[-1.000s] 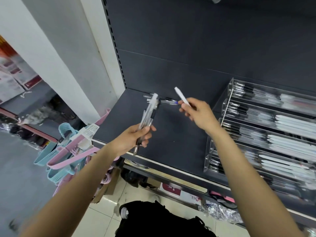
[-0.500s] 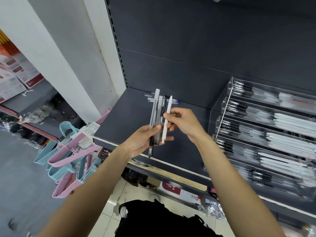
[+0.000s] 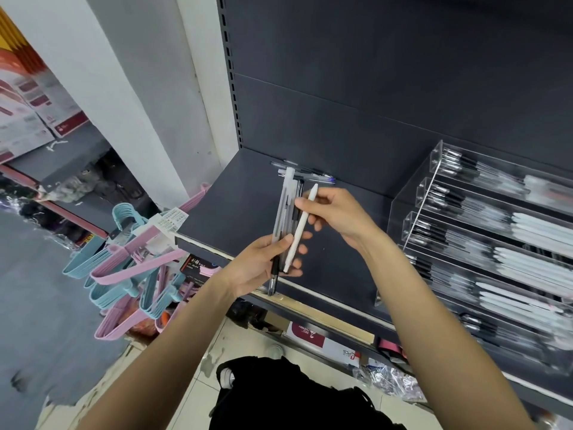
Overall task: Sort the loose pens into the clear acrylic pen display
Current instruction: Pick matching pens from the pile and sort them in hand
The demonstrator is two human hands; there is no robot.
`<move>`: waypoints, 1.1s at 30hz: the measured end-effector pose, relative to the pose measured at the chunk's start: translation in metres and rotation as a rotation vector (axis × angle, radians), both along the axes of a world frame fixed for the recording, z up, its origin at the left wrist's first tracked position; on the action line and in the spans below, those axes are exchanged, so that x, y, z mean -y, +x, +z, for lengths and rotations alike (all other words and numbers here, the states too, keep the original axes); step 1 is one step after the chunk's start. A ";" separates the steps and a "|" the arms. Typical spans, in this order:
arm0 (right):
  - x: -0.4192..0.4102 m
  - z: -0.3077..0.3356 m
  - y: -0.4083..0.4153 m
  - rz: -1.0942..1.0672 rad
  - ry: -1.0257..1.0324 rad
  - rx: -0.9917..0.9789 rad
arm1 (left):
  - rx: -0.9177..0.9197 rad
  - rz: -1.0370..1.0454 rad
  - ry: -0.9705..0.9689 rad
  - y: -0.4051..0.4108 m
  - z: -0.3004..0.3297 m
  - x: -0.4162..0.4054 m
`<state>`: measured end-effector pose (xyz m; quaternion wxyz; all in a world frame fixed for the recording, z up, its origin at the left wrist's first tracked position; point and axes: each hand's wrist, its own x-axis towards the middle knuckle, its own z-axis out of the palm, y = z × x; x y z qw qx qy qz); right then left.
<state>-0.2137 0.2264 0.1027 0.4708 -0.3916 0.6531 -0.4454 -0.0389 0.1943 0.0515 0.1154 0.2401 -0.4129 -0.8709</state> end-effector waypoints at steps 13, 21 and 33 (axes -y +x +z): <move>0.032 0.025 -0.002 0.394 -0.129 -0.206 | -0.137 0.030 0.173 0.013 -0.007 -0.008; 0.045 0.017 0.007 0.455 -0.076 -0.405 | -0.104 0.010 0.127 0.012 -0.004 -0.007; 0.019 0.003 0.024 0.400 -0.223 -0.884 | -0.077 0.143 0.081 0.009 -0.007 -0.008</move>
